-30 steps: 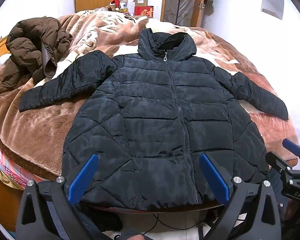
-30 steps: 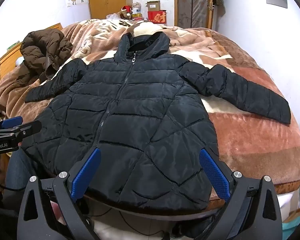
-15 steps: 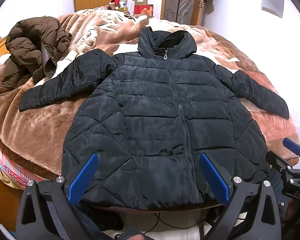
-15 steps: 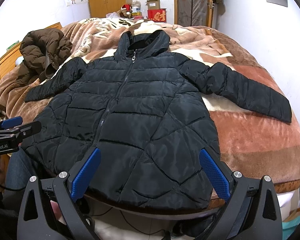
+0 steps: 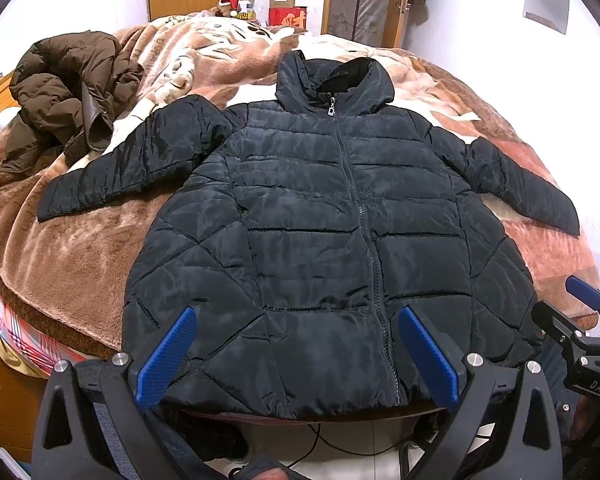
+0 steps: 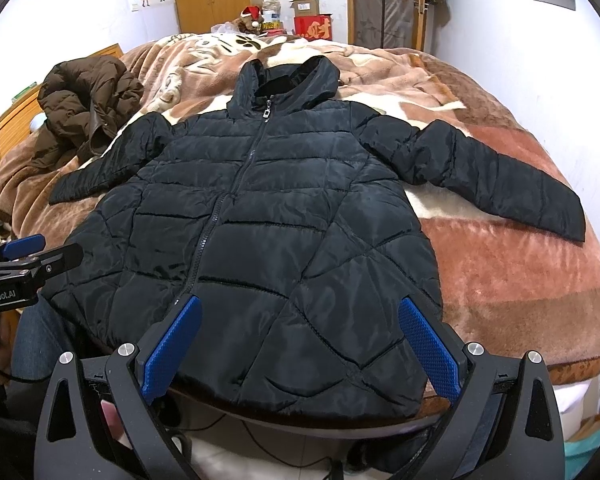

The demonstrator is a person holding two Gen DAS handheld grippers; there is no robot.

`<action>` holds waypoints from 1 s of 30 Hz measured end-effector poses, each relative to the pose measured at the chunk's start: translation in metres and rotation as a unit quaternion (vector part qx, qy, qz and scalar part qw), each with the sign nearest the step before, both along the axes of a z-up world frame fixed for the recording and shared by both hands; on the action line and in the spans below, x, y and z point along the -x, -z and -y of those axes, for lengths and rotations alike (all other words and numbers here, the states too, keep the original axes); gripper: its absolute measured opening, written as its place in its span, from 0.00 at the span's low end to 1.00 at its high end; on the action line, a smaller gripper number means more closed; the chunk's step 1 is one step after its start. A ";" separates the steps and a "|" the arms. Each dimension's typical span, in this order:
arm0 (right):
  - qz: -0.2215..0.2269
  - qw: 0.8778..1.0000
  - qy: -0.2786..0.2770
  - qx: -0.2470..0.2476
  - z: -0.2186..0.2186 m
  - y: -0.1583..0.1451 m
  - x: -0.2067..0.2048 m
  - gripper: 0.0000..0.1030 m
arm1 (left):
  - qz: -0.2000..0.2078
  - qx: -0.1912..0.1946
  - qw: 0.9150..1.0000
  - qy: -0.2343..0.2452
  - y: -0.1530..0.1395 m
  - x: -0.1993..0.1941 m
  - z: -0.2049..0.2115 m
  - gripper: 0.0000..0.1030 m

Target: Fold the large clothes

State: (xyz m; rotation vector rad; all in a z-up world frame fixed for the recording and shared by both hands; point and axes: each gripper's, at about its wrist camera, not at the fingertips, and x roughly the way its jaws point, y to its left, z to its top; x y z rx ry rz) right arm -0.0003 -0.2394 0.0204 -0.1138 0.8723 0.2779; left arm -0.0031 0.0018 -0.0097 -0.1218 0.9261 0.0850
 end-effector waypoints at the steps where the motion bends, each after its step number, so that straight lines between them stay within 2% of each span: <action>1: 0.000 1.000 0.000 0.000 0.000 0.001 0.001 0.96 | 0.000 0.000 1.000 0.000 -0.001 0.000 0.000 0.99; 30: -0.007 1.000 0.002 -0.003 -0.003 0.009 -0.004 0.96 | -0.004 -0.001 1.000 0.000 0.004 0.000 0.000 0.99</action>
